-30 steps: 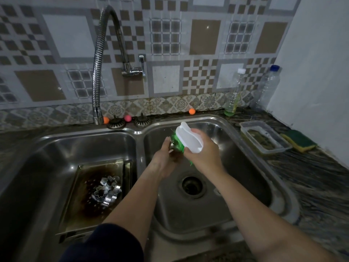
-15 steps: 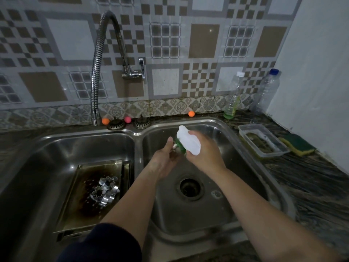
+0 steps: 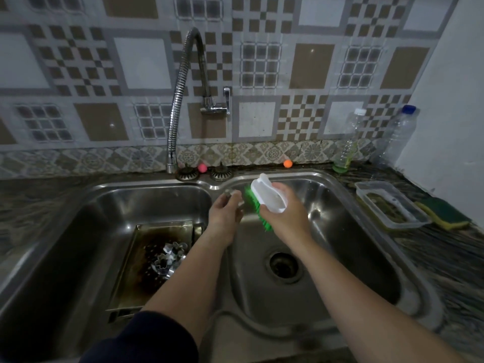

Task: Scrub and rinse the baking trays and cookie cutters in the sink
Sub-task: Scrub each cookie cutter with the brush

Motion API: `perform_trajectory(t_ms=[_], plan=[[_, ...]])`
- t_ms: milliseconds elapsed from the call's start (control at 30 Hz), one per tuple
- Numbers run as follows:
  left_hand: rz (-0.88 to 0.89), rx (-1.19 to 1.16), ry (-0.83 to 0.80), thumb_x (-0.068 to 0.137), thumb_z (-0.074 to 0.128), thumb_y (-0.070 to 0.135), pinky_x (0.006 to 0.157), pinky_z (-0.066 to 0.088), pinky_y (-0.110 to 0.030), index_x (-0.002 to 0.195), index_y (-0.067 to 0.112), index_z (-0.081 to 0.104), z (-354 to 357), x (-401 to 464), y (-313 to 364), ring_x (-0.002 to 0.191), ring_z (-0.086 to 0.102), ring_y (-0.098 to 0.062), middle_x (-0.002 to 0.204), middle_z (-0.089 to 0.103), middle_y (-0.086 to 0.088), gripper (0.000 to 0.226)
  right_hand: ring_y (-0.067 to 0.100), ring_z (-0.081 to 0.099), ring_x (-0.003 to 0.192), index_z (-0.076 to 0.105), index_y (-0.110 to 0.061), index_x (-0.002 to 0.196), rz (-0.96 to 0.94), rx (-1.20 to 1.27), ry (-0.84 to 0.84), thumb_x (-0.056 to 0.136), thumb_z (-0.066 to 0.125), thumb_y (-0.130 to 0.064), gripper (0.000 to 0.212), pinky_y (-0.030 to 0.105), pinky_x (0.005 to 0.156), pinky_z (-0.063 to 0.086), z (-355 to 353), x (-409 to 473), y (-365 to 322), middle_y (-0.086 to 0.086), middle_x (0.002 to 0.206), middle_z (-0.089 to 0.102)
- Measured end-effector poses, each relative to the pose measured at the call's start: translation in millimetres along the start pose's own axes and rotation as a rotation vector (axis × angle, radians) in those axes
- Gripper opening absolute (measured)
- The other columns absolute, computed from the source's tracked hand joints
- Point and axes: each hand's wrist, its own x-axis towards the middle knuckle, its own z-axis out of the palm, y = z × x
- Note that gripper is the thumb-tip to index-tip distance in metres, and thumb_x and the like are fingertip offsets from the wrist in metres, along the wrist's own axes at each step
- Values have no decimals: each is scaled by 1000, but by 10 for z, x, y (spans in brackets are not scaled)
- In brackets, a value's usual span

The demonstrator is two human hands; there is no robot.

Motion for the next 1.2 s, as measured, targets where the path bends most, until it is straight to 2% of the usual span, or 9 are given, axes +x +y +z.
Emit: perform_trajectory(t_ms=[67, 133, 200, 367, 433, 600, 833, 1033, 1200], plan=[[181, 393, 103, 79, 76, 27, 93, 49, -27, 122, 9, 60, -183, -20, 72, 99, 63, -15, 109, 66, -2, 50, 8, 53, 97, 52, -28, 130, -47, -24, 12, 78, 72, -17, 57, -1, 63, 38, 34, 0, -56, -11, 112, 54], [370, 783, 192, 74, 80, 28, 81, 41, -12, 120, 12, 61, -369, -92, 154, 98, 60, -10, 108, 66, 1, 52, 7, 50, 99, 51, -29, 130, -96, -75, -45, 77, 72, -18, 58, 3, 65, 37, 105, -35, -129, -13, 115, 53], [501, 951, 164, 72, 81, 24, 73, 34, -6, 117, 11, 64, -529, -162, 242, 92, 60, -10, 105, 69, -1, 50, 9, 49, 103, 51, -28, 131, -170, -147, -111, 75, 73, -16, 61, 13, 73, 38, 239, -85, -184, -9, 119, 55], [608, 1189, 50, 67, 80, 27, 83, 48, -24, 112, 18, 66, -825, -236, 378, 95, 66, -18, 100, 72, 0, 48, 26, 55, 111, 56, -20, 130, -276, -302, -134, 72, 73, -12, 60, 26, 84, 41, 667, -130, -293, 6, 124, 61], [582, 1165, 73, 67, 80, 29, 84, 50, -28, 114, 18, 65, -976, -246, 423, 96, 66, -19, 102, 72, -2, 51, 25, 55, 112, 55, -22, 130, -262, -294, -154, 72, 73, -14, 61, 24, 82, 40, 803, -154, -356, 6, 125, 60], [452, 1106, 154, 72, 80, 21, 69, 35, -8, 124, 13, 58, -1490, -233, 484, 86, 57, -7, 108, 69, -1, 57, 23, 54, 113, 56, -23, 130, -314, -332, -271, 72, 74, -15, 62, 17, 78, 33, 1080, -280, -451, 4, 127, 59], [113, 1180, 193, 74, 79, 16, 95, 44, -35, 127, 15, 48, -2248, -175, 211, 117, 53, -24, 128, 55, -6, 62, 26, 55, 107, 55, -23, 129, -242, -305, -230, 72, 74, -15, 61, 23, 74, 36, 1252, -366, -369, 7, 121, 60], [-22, 1222, 131, 75, 77, 10, 95, 41, -31, 129, 14, 44, -2434, -53, -34, 121, 49, -24, 134, 50, -8, 64, 11, 47, 101, 54, -25, 130, -193, -269, -252, 74, 73, -12, 60, 22, 73, 33, 1354, -419, -228, 0, 124, 58], [-78, 1256, 116, 76, 76, 7, 99, 41, -34, 132, 16, 42, -2478, 0, -111, 124, 48, -24, 138, 47, -8, 66, 17, 50, 109, 54, -25, 129, -154, -249, -270, 74, 73, -11, 60, 25, 77, 36, 1429, -432, -134, 0, 126, 56]])
